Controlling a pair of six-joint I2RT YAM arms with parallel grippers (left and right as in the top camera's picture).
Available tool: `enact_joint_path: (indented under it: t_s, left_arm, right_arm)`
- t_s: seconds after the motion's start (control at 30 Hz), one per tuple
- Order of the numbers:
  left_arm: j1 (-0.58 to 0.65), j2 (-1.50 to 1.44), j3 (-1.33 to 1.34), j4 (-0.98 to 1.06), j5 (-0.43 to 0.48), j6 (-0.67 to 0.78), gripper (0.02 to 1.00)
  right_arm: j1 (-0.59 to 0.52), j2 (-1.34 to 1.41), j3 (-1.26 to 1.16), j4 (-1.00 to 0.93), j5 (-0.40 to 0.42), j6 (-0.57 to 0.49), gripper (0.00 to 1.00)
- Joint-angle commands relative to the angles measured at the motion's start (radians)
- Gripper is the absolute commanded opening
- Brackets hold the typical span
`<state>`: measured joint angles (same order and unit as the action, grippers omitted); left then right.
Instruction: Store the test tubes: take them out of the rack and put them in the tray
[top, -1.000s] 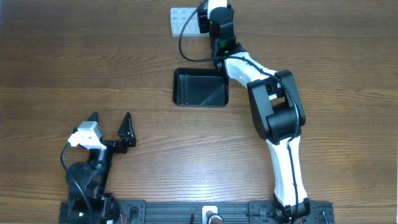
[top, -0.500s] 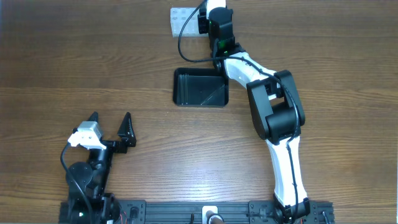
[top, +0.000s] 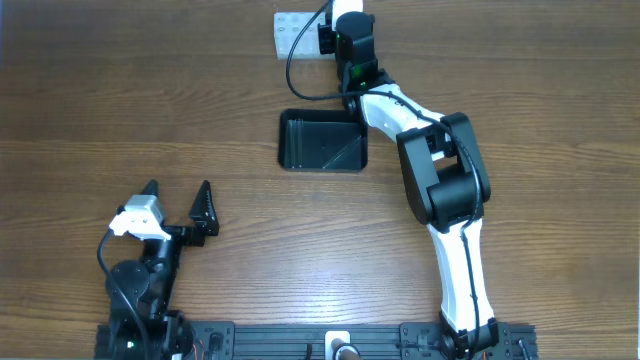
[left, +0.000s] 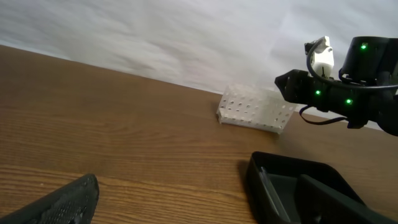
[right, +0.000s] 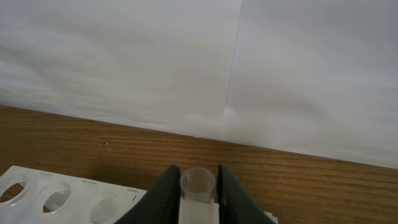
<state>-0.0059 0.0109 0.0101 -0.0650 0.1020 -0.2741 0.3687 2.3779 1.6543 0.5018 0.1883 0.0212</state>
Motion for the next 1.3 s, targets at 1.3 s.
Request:
enact_joint_path:
  t_s: [1.3]
  left_arm:
    - [0.004,-0.005,-0.004,-0.003,0.013,-0.007,1.0]
  right_arm:
    - [0.026,-0.201,0.034,0.09,-0.015,0.0,0.009]
